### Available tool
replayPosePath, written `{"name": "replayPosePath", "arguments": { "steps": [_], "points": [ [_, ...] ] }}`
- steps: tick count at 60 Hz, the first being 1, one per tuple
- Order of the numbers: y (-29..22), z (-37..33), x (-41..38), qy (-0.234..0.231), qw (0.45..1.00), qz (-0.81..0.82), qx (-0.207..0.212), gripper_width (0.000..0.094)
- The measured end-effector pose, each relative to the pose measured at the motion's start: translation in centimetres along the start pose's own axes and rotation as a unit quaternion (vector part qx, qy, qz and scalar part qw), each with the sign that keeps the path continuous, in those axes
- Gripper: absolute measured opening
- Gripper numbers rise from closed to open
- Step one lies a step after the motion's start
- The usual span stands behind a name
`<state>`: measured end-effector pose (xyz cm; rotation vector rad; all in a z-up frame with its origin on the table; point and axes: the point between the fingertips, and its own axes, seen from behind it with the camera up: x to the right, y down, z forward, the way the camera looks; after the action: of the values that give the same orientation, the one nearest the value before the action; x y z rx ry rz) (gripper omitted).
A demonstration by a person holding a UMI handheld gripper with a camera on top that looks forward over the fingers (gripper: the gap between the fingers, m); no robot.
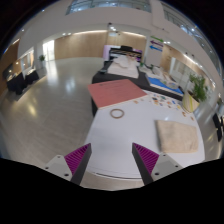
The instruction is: Fold towel
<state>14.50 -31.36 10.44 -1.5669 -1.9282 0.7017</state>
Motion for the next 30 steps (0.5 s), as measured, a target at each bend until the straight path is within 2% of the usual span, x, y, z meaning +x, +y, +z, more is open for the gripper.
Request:
{"name": "replayPosePath", "arguments": {
  "steps": [15,20,30],
  "points": [
    [0.5,1.4,14.0,0.092,0.994,0.064,0.013,0.0856],
    [1.5,1.8,17.0,0.101,0.992,0.081,0.005,0.0854],
    [2.5,4.4,21.4,0.110,0.991,0.080,0.017,0.0854]
  ]
}}
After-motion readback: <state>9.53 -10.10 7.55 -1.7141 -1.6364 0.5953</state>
